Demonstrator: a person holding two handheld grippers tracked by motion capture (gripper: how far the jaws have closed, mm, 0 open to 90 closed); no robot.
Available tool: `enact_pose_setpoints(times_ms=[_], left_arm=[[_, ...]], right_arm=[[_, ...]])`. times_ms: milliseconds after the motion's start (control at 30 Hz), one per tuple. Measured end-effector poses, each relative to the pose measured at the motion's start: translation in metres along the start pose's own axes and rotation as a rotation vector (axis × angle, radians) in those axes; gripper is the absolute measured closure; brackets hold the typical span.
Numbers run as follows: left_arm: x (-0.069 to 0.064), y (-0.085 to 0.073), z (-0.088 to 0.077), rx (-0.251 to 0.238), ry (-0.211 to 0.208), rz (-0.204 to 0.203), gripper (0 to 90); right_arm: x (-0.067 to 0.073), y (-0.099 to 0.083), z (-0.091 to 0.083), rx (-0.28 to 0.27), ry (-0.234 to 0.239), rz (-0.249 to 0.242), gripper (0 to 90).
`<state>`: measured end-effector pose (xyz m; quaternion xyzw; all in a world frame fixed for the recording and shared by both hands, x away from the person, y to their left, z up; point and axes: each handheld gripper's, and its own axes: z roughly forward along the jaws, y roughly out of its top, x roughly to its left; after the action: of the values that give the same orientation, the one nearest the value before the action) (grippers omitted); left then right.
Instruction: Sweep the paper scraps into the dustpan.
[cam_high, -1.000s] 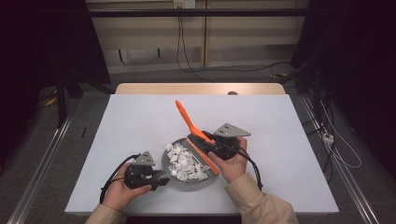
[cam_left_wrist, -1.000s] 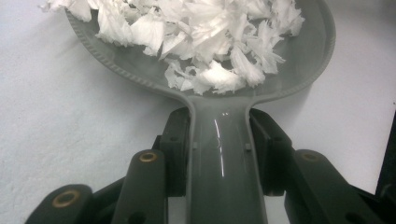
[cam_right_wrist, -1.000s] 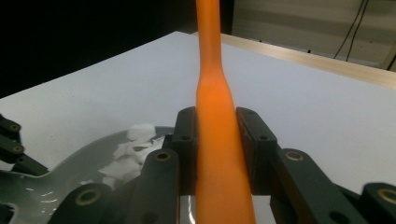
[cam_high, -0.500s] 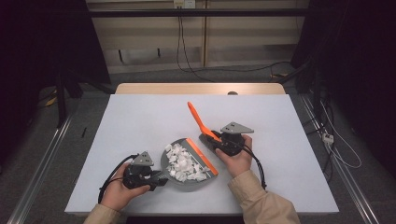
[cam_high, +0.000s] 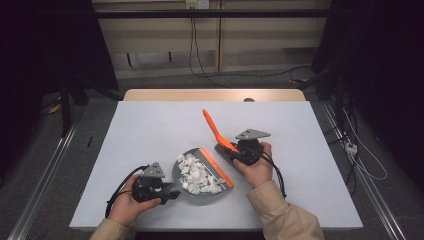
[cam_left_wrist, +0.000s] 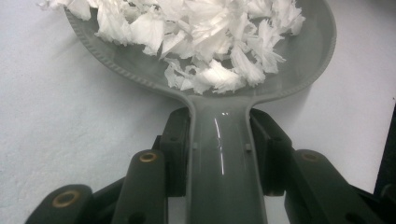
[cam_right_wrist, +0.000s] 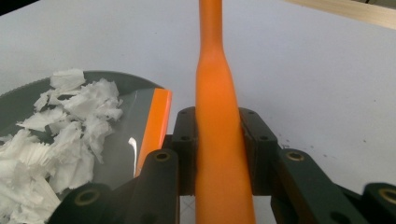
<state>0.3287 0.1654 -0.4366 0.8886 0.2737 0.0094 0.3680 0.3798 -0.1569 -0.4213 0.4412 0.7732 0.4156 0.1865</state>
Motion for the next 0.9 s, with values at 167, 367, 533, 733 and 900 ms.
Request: enact_pose_setpoints(times_ms=[167,367,533,733,900], left_arm=[[-0.001,0.001,0.001,-0.005,0.008,-0.001,62.1],[-0.002,0.002,0.003,-0.006,0.025,-0.001,62.2],[-0.002,0.002,0.003,-0.008,0.026,-0.001,62.2],[-0.002,0.002,0.003,-0.009,0.026,-0.002,62.2],[-0.003,0.002,0.003,-0.009,0.028,0.001,62.2]], right_arm=[[0.003,-0.001,0.0,-0.003,0.02,-0.009,71.4],[0.013,-0.003,0.002,-0.031,0.029,-0.019,71.5],[0.026,-0.003,0.004,-0.038,0.054,-0.04,71.4],[0.036,-0.001,0.002,-0.063,0.089,-0.038,71.4],[0.044,0.0,0.003,-0.072,0.164,-0.045,71.5]])
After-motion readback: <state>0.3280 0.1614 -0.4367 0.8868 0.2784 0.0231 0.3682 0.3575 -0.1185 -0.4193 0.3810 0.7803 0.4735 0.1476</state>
